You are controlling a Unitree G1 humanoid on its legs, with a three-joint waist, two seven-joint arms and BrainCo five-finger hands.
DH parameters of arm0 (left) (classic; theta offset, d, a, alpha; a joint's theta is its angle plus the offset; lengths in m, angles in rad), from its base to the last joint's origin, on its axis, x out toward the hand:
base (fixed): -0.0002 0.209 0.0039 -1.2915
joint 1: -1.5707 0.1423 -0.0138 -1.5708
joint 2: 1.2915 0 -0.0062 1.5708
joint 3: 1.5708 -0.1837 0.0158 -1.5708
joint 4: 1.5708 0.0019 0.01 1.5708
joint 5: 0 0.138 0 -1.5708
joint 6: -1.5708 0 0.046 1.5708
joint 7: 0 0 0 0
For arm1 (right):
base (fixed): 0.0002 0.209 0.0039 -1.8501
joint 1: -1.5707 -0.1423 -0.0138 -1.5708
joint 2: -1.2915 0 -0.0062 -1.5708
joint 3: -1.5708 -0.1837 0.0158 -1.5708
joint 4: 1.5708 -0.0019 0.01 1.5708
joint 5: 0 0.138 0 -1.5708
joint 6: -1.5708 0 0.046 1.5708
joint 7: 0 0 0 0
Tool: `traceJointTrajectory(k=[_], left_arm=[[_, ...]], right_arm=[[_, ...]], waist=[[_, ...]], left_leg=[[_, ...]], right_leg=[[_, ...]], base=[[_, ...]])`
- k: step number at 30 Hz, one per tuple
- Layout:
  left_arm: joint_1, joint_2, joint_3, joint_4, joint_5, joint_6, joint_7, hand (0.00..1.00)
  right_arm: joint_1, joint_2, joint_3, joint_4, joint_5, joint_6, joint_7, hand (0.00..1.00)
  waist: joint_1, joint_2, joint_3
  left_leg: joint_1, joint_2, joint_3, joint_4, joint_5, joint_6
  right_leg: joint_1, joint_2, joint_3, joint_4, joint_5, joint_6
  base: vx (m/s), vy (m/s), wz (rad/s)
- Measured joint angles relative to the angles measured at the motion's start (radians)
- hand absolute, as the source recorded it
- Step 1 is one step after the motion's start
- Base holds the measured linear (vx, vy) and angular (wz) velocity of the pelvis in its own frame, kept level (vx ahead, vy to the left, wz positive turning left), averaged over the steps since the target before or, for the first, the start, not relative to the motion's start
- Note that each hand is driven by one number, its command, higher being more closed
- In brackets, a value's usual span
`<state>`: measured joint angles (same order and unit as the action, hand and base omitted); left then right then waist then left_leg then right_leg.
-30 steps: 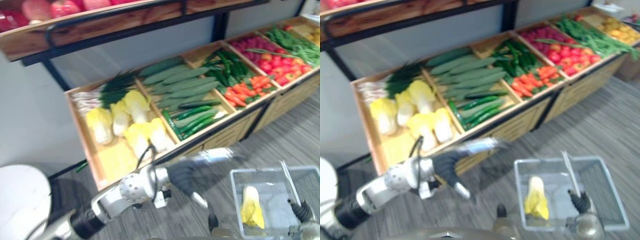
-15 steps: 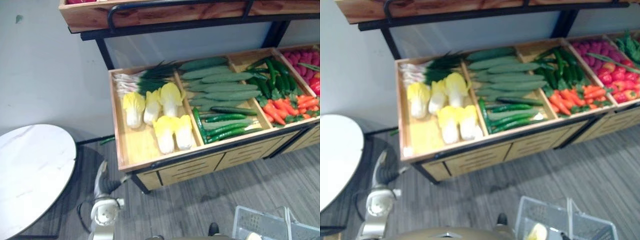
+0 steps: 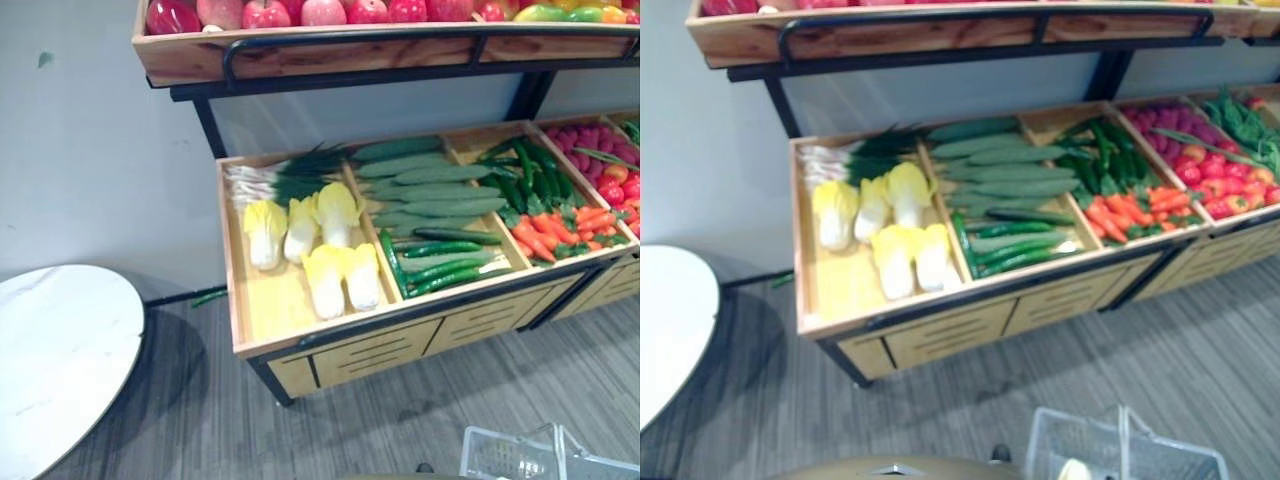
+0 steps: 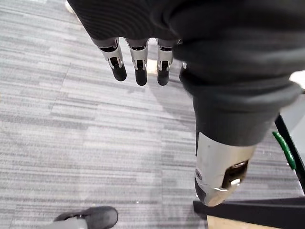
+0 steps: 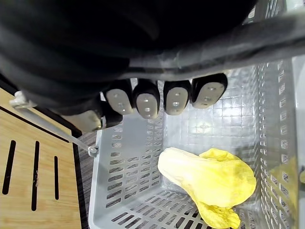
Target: Pick vegetable in the basket
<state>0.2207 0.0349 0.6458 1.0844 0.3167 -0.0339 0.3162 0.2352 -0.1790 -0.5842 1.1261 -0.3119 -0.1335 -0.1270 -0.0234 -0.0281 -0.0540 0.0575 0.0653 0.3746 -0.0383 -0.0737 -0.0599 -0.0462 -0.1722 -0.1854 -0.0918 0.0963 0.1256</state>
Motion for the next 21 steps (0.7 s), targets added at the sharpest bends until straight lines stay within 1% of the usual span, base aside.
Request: traceJointTrajectory(k=[4, 5, 6, 7, 8, 9, 10, 11, 12, 13, 14, 15, 16, 17, 18, 19, 20, 21], left_arm=[[-0.011, 0.000, -0.061, 0.002, 0.000, -0.012, -0.022, 0.00], [-0.016, 0.001, -0.089, 0.002, -0.011, -0.016, -0.046, 0.00], [-0.015, 0.001, -0.096, 0.002, -0.013, -0.017, -0.049, 0.00], [-0.019, 0.001, -0.121, 0.002, -0.022, -0.024, -0.064, 0.00], [-0.030, 0.002, -0.157, 0.001, -0.026, -0.035, -0.079, 0.00], [-0.034, 0.002, -0.176, 0.001, -0.025, -0.040, -0.087, 0.00], [-0.039, 0.002, -0.218, 0.001, -0.022, -0.048, -0.098, 0.00], [-0.046, 0.003, -0.251, 0.001, -0.020, -0.051, -0.106, 0.00], [-0.056, 0.004, -0.263, 0.001, -0.018, -0.051, -0.108, 0.00], [-0.068, 0.014, -0.279, 0.003, -0.018, -0.051, -0.110, 0.00], [-0.074, 0.023, -0.287, 0.013, -0.018, -0.051, -0.108, 0.00], [-0.077, 0.026, -0.290, 0.021, -0.018, -0.051, -0.108, 0.00], [-0.077, 0.029, -0.297, 0.023, -0.018, -0.050, -0.105, 0.00], [-0.076, 0.030, -0.299, 0.022, -0.018, -0.050, -0.104, 0.00], [-0.076, 0.026, -0.306, 0.017, -0.017, -0.051, -0.104, 0.00], [-0.082, 0.031, -0.307, 0.010, -0.013, -0.051, -0.105, 0.00], [-0.091, 0.039, -0.311, 0.001, -0.003, -0.052, -0.105, 0.00], [-0.096, 0.050, -0.327, -0.003, 0.022, -0.051, -0.106, 0.00]], right_arm=[[-0.010, -0.007, 0.005, 0.015, 0.000, 0.000, -0.008, 1.00], [-0.017, -0.010, 0.006, 0.021, 0.000, 0.000, -0.008, 1.00], [-0.017, -0.010, 0.006, 0.021, 0.000, 0.000, -0.008, 1.00], [-0.025, -0.009, 0.010, 0.021, 0.003, 0.000, -0.008, 1.00], [-0.036, -0.009, 0.015, 0.021, 0.011, 0.000, -0.008, 1.00], [-0.040, -0.009, 0.015, 0.020, 0.014, 0.000, -0.008, 1.00], [-0.037, -0.009, 0.013, 0.020, 0.018, -0.001, -0.008, 1.00], [-0.034, -0.006, 0.005, 0.020, 0.020, -0.001, -0.007, 1.00], [-0.034, -0.004, 0.003, 0.019, 0.029, -0.001, -0.007, 1.00], [-0.034, 0.007, 0.004, 0.006, 0.039, -0.002, -0.001, 1.00], [-0.034, 0.029, 0.006, -0.019, 0.040, -0.005, 0.005, 1.00], [-0.035, 0.034, 0.007, -0.027, 0.040, -0.008, 0.005, 1.00], [-0.034, 0.041, 0.022, -0.055, 0.043, -0.011, 0.005, 1.00], [-0.036, 0.044, 0.047, -0.074, 0.046, -0.010, 0.005, 1.00], [-0.044, 0.046, 0.073, -0.099, 0.046, -0.010, 0.007, 1.00], [-0.048, 0.050, 0.086, -0.106, 0.049, -0.010, 0.008, 1.00], [-0.045, 0.060, 0.093, -0.106, 0.057, -0.008, 0.006, 1.00], [-0.042, 0.064, 0.098, -0.090, 0.068, -0.006, 0.005, 1.00]], waist=[[-0.002, 0.005, 0.005], [-0.003, 0.005, 0.022], [-0.001, 0.001, 0.025], [-0.002, 0.014, 0.038], [-0.003, 0.010, 0.069], [-0.003, 0.017, 0.081], [-0.007, 0.025, 0.093], [-0.010, 0.027, 0.100], [-0.012, 0.026, 0.106], [-0.016, 0.023, 0.122], [-0.024, 0.013, 0.129], [-0.026, 0.013, 0.129], [-0.028, 0.011, 0.130], [-0.028, 0.021, 0.134], [-0.024, 0.046, 0.145], [-0.032, 0.041, 0.157], [-0.034, 0.038, 0.168], [-0.030, 0.032, 0.178]], left_leg=[[0.010, 0.002, 0.005, -0.001, -0.001, -0.002], [0.035, 0.006, 0.020, -0.003, -0.007, -0.009], [0.037, 0.008, 0.025, 0.000, -0.011, -0.010], [0.030, 0.023, 0.033, 0.054, -0.042, -0.013], [0.012, 0.051, 0.034, 0.155, -0.097, -0.015], [0.007, 0.065, 0.033, 0.196, -0.120, -0.015], [-0.007, 0.087, 0.035, 0.260, -0.156, -0.017], [-0.016, 0.101, 0.041, 0.304, -0.180, -0.017], [-0.020, 0.107, 0.050, 0.326, -0.189, -0.017], [-0.024, 0.118, 0.071, 0.357, -0.205, -0.016], [-0.031, 0.127, 0.112, 0.380, -0.222, -0.015], [-0.040, 0.136, 0.136, 0.393, -0.235, -0.015], [-0.045, 0.159, 0.201, 0.406, -0.252, -0.017], [-0.053, 0.179, 0.260, 0.402, -0.246, 0.000], [-0.053, 0.214, 0.343, 0.396, -0.231, 0.016], [-0.051, 0.220, 0.372, 0.383, -0.220, 0.018], [-0.046, 0.227, 0.414, 0.360, -0.201, 0.022], [-0.007, 0.228, 0.473, 0.311, -0.165, 0.019]], right_leg=[[0.004, 0.005, 0.009, -0.002, 0.001, 0.002], [0.018, 0.010, 0.026, 0.001, 0.001, 0.002], [0.017, 0.012, 0.031, 0.004, -0.001, 0.000], [0.016, 0.017, 0.044, 0.032, -0.011, -0.006], [0.012, 0.022, 0.059, 0.085, -0.037, -0.004], [0.010, 0.027, 0.063, 0.106, -0.048, -0.005], [-0.008, 0.034, 0.075, 0.157, -0.073, -0.003], [-0.034, 0.037, 0.088, 0.207, -0.093, -0.002], [-0.046, 0.039, 0.096, 0.232, -0.099, -0.003], [-0.070, 0.048, 0.131, 0.262, -0.099, -0.002], [-0.101, 0.057, 0.177, 0.274, -0.089, 0.009], [-0.116, 0.066, 0.201, 0.271, -0.074, 0.009], [-0.146, 0.089, 0.247, 0.239, -0.012, 0.021], [-0.159, 0.110, 0.268, 0.158, 0.085, 0.034], [-0.163, 0.130, 0.222, 0.115, 0.161, 0.013], [-0.184, 0.127, 0.158, 0.191, 0.122, -0.038], [-0.206, 0.110, 0.065, 0.319, 0.026, -0.105], [-0.204, 0.086, -0.034, 0.460, -0.065, -0.137]], base=[[0.00, -0.047, -0.10], [0.00, -0.037, -0.24], [0.00, -0.030, -0.34], [0.00, -0.018, -0.31], [-0.02, -0.029, -0.30], [-0.05, -0.032, -0.26], [-0.05, -0.020, -0.25], [-0.03, -0.006, -0.28], [-0.01, 0.022, -0.44], [-0.10, 0.052, -0.73], [-0.13, 0.059, -0.91], [-0.20, 0.059, -1.31], [-0.17, 0.040, -1.50], [-0.24, 0.035, -1.99], [-0.19, 0.035, -1.57], [-0.22, 0.041, -1.34], [-0.14, 0.043, -1.14], [-0.15, 0.032, -1.43]])
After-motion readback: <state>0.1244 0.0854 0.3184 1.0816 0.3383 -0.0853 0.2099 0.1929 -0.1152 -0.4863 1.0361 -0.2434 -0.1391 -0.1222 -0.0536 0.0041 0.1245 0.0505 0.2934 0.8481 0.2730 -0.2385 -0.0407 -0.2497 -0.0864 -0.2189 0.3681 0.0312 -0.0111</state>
